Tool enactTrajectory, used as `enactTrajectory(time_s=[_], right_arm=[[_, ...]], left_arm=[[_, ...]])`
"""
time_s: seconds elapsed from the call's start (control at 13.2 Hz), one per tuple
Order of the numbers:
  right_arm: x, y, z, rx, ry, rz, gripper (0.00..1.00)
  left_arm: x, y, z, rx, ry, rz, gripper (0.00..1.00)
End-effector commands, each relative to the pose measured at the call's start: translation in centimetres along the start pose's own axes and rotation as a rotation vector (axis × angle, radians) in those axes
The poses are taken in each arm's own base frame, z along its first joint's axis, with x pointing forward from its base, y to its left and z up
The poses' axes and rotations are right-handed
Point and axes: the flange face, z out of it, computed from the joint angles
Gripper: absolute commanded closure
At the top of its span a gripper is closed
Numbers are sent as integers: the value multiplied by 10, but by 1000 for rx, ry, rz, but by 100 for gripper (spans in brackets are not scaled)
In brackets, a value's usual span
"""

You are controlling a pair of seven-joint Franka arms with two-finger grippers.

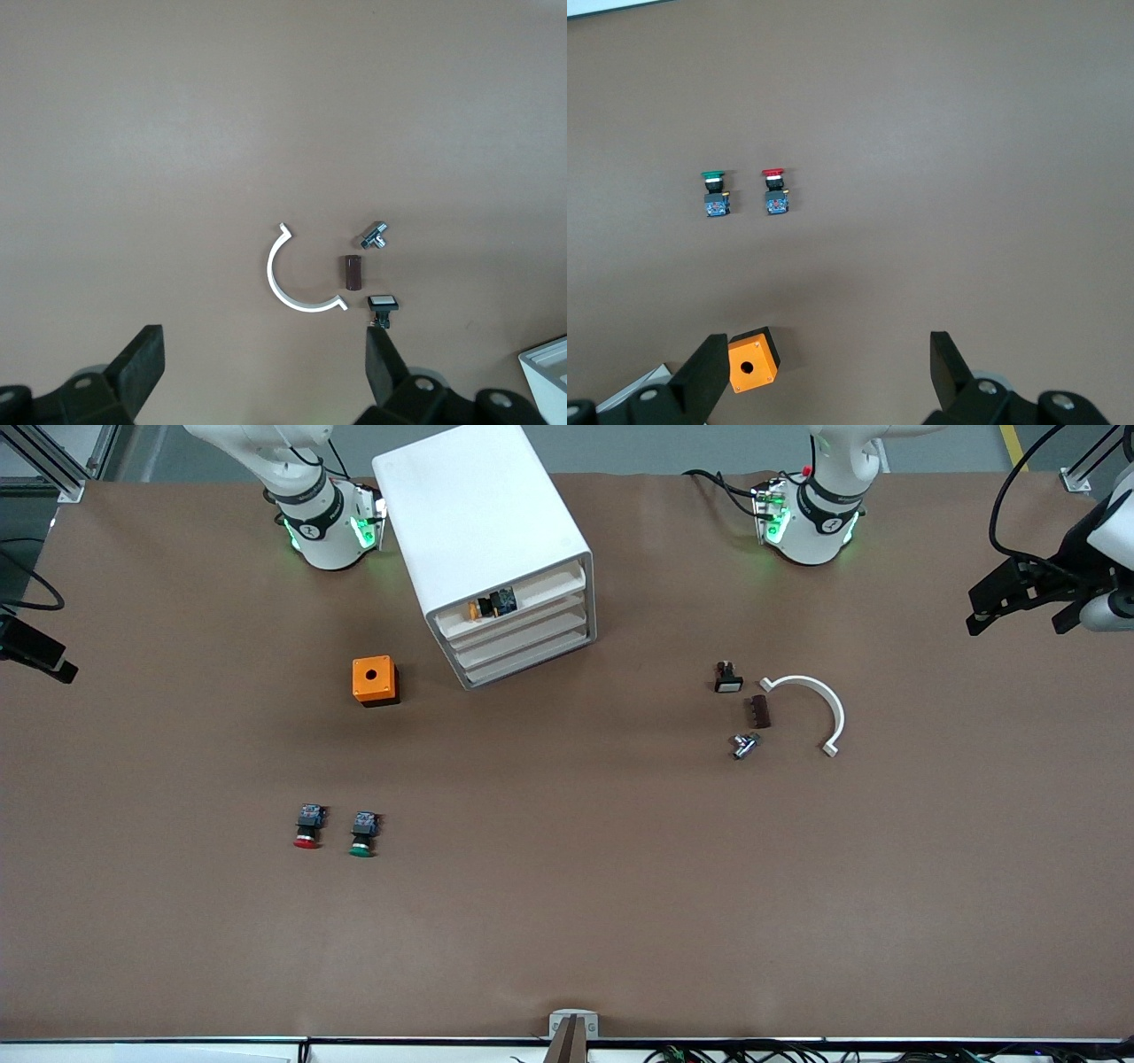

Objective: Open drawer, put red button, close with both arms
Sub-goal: 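Reach the right gripper to the red button while the left gripper approaches the cabinet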

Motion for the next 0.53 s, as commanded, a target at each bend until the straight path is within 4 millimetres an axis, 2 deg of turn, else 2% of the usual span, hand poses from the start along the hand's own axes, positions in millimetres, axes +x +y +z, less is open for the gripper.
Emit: enactTrajectory(time_s=[0.0,0.23,0.46], right_arm=[[-6,5,-2,2,5,-5,0],[-6,5,-2,2,5,-5,0],[-5,3,-1,2,11,-8,0]], left_arm=[[2,-3,-5,-3,0,-1,0],[4,-4,-2,-4,-5,-3,0],[17,-2,17,-11,-39,1,0]])
